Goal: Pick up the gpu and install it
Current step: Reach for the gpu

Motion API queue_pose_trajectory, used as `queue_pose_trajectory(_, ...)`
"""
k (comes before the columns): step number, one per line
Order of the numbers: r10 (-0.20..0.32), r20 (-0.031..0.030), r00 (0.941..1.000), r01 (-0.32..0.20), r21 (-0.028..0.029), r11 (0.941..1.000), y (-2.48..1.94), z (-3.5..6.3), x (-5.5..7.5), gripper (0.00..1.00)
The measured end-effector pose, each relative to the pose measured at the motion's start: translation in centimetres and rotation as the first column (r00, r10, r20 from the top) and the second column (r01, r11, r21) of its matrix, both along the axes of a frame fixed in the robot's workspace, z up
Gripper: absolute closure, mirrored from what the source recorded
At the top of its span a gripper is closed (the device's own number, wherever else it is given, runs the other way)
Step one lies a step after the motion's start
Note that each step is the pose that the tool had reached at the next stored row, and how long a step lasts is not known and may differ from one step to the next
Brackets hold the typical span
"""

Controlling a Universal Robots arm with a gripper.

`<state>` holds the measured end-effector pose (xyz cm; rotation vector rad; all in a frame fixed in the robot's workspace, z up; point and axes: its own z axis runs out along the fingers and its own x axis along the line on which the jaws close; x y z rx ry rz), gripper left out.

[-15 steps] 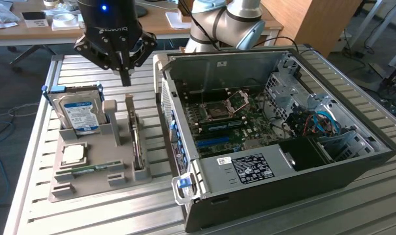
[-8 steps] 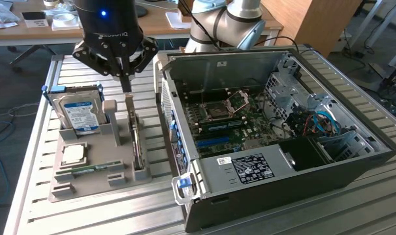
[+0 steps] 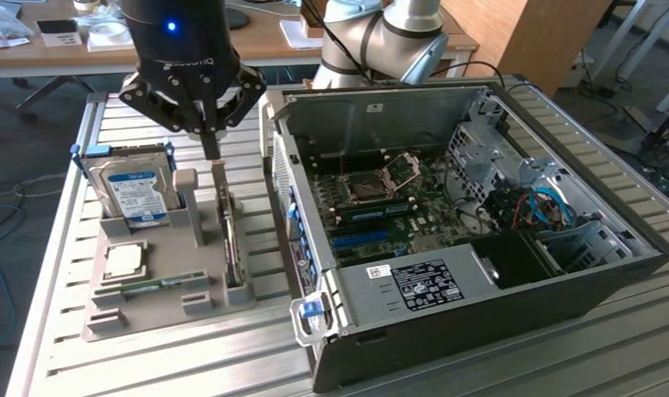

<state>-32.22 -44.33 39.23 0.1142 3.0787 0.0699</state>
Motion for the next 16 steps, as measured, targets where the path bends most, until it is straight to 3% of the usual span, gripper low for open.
queue_pose_trajectory(16, 0.000, 0.0001, 1.0000, 0.000, -0.0012, 1.0000, 0.00, -0.64, -0.88, 0.89)
